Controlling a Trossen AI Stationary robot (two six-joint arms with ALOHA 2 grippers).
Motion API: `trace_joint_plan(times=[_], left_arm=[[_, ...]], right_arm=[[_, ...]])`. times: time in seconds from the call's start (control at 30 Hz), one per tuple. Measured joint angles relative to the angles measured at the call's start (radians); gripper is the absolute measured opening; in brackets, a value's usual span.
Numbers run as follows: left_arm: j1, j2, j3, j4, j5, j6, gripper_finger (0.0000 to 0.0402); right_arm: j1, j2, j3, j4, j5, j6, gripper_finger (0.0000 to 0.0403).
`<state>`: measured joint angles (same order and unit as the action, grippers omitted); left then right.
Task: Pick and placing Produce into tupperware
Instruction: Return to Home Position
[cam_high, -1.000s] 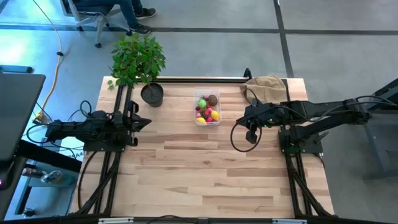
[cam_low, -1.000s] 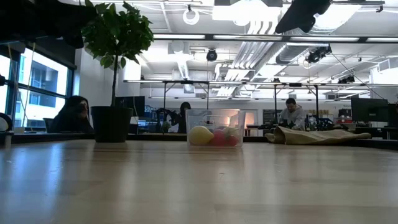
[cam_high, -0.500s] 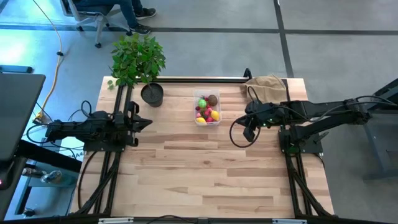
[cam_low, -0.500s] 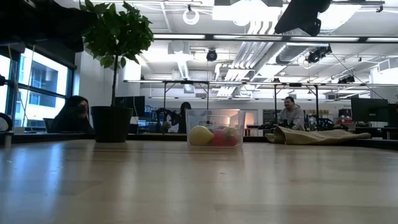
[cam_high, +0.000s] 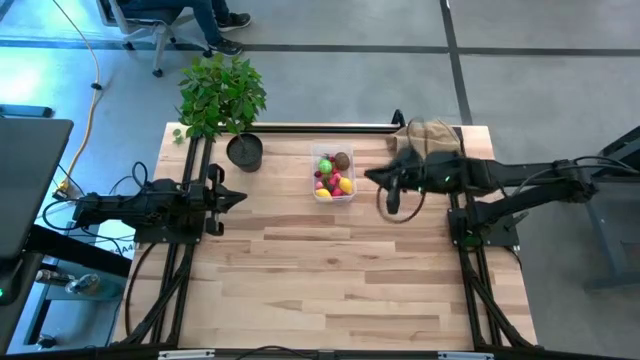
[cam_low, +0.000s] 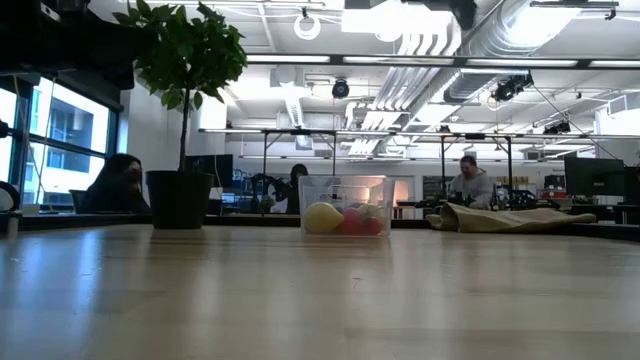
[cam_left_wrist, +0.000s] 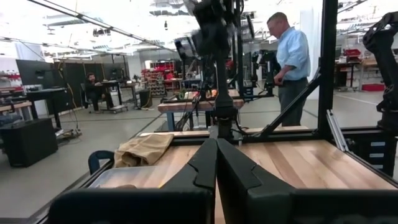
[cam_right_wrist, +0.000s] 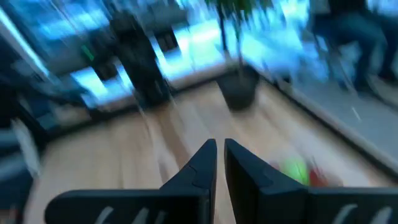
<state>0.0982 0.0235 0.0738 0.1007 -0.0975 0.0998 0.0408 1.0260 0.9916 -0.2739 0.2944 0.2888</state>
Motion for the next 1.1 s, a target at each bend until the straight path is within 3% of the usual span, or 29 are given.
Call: trace_joint_plan(times=[0.1,0.2,0.37,0.57,0.8,1.1], left_arm=[[0.000,0.000,0.000,0.000,0.000,0.000,0.0001],[0.000,0.000,0.000,0.000,0.000,0.000,0.0001],[0.000,0.000,0.000,0.001,0.000,0.000,0.0001],[0.000,0.000,0.000,0.001,0.000,0.000,0.0001],[0.000,0.000,0.000,0.001,0.000,0.000,0.0001],[0.000,0.000,0.000,0.001,0.000,0.000,0.0001]], right_arm=[[-0.060,-0.010,0.004,0.186,-0.103,-0.063,0.0024],[-0.107,-0.047,0.037,0.260,-0.166,-0.113,0.0024],[-0.126,-0.187,0.088,0.248,-0.172,-0.210,0.0024],[-0.126,-0.381,0.075,0.196,-0.137,-0.219,0.0011],[-0.125,-0.565,-0.063,0.233,-0.079,-0.200,0.0002],[-0.125,-0.695,-0.357,0.520,-0.062,-0.140,0.0000]])
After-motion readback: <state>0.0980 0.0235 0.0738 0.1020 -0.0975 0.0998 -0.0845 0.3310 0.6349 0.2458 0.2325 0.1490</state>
